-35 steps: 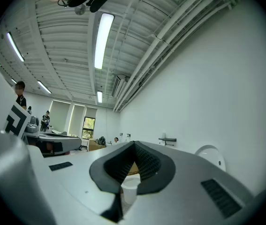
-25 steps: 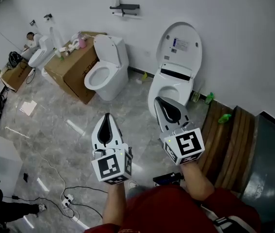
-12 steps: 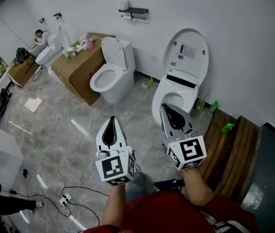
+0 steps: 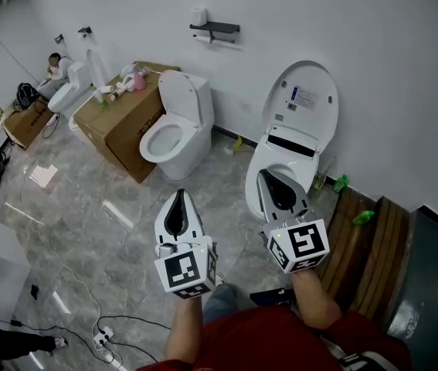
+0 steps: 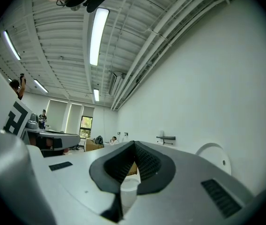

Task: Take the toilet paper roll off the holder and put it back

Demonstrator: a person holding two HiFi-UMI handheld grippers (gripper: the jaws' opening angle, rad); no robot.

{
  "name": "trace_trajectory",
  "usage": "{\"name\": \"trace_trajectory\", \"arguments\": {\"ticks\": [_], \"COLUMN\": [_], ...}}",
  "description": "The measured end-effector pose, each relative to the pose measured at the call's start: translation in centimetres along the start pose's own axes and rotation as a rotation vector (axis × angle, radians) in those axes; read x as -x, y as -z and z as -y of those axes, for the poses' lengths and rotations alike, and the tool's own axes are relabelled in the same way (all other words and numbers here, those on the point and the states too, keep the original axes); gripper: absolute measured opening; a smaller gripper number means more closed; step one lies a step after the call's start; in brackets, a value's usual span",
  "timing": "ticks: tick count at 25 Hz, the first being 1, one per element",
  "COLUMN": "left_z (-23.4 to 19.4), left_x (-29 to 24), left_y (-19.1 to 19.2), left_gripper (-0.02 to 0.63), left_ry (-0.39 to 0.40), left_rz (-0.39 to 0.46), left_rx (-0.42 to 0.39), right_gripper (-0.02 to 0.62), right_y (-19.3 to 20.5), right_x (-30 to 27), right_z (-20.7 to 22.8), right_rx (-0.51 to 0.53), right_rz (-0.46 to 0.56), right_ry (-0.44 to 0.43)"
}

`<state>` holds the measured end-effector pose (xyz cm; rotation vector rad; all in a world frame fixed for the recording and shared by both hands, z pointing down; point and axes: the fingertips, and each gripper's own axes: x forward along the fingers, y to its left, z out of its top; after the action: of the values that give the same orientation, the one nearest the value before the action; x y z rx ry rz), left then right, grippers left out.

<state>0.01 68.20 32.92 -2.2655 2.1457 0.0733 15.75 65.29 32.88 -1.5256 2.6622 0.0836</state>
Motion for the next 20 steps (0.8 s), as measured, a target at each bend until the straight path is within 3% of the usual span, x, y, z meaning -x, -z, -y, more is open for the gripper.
{"name": "trace_trajectory", "arguments": {"ticks": [12, 20], "left_z": [-12.1, -16.4], "left_x": [-10.7, -14.6], "left_y": [-0.5, -0.7], "left_gripper": [0.015, 0.015], "left_ry": [0.018, 0.050], "left_rz": [-0.002, -0.005], "left_rx": [0.022, 0.028], "right_gripper": [0.008, 0.008], "right_y": [0.0, 0.4], "right_x": [-15.6, -20.2], "right_z": [-4.1, -4.6], "right_rx": [0.017, 0.007], "right_rz": [-0.007, -0.002], "right_ry": [0.019, 0.079]}}
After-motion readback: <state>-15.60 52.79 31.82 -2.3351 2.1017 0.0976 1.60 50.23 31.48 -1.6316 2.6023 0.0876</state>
